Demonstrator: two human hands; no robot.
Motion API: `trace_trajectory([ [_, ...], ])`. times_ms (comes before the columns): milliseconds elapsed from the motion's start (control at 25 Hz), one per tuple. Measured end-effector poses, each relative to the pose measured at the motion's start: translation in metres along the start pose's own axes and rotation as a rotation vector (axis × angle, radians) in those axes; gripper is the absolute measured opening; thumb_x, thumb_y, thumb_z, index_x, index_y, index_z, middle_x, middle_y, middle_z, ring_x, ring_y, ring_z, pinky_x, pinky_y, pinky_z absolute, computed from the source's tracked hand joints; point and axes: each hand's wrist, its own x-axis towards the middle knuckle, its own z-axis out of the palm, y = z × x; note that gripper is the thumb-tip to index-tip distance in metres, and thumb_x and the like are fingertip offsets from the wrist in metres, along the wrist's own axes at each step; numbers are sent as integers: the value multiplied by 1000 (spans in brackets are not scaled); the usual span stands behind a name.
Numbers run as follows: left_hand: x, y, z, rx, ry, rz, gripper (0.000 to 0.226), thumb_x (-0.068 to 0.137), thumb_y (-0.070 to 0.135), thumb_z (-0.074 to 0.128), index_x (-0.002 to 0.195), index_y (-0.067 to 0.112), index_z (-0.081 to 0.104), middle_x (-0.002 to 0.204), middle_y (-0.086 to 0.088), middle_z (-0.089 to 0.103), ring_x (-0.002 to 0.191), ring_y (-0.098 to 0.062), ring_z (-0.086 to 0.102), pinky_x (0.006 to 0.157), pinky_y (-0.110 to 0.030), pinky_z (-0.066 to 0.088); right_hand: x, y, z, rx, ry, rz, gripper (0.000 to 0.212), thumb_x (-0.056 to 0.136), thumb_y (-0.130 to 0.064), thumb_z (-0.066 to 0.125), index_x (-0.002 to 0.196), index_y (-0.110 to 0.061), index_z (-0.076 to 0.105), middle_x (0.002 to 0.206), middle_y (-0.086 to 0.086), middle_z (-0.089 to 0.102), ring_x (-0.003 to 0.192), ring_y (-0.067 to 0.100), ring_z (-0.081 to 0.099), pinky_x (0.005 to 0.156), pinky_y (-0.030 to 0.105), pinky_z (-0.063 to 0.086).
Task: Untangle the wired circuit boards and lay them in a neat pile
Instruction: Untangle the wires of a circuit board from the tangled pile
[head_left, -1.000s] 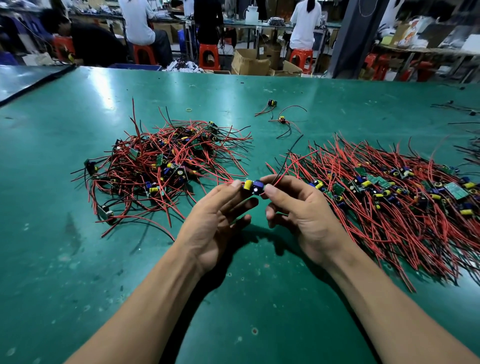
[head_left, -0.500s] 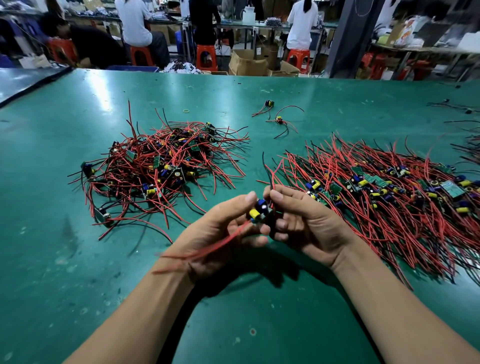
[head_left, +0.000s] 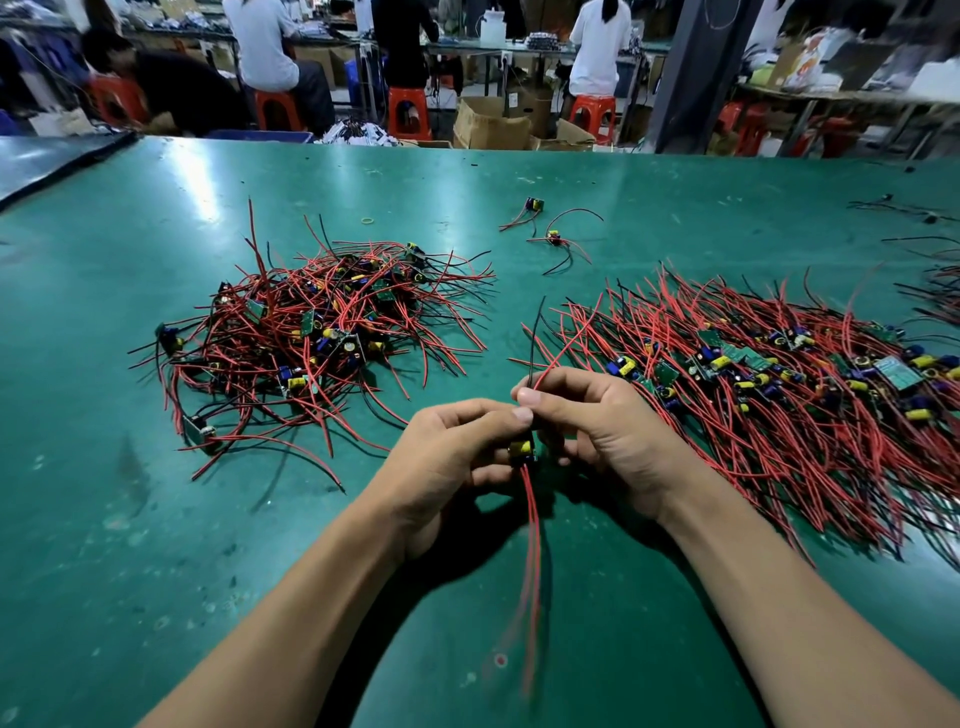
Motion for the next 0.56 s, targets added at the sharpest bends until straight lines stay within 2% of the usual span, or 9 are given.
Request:
trace_trajectory([
  [80,-1,1,2,7,15,-3,7,80,10,69,79,7,74,76,-11,72,63,-18,69,60,-26,58,1,1,-2,-3,-20,9,24,69,-35,85,86,-21,76,77,-1,64,64,12,51,51,22,37],
  [200,-2,1,4,76,59,8,19,85,-2,63,73,7,74,75,-15,72,62,-23,71,52,-22,54,1,3,-4,-18,-80,52,32,73,-41,80,96,-19,78,81,0,71,66,11,61,56,23,42],
  [320,-1,0,7,92,101,34,28,88,-4,60,68,7,75,68,-12,70,55,-20,68,47,-21,51,1,4,-7,-44,-136,86,36,80,-37,77,108,-15,76,95,6,74,80,18,65,65,27,44],
  [440,-1,-3,9,105,156,64,27,87,-6,60,65,4,73,61,-9,65,48,-15,62,41,-17,46,1,3,-5,-99,-96,79,27,83,-33,74,104,-16,77,87,2,72,68,14,62,53,19,40],
  [560,1,-7,11,190,247,128,20,83,-2,64,65,3,71,63,-12,60,54,-21,57,46,-25,50,1,5,2,-144,10,38,18,90,-27,70,100,-14,77,70,-1,64,52,8,48,44,18,31],
])
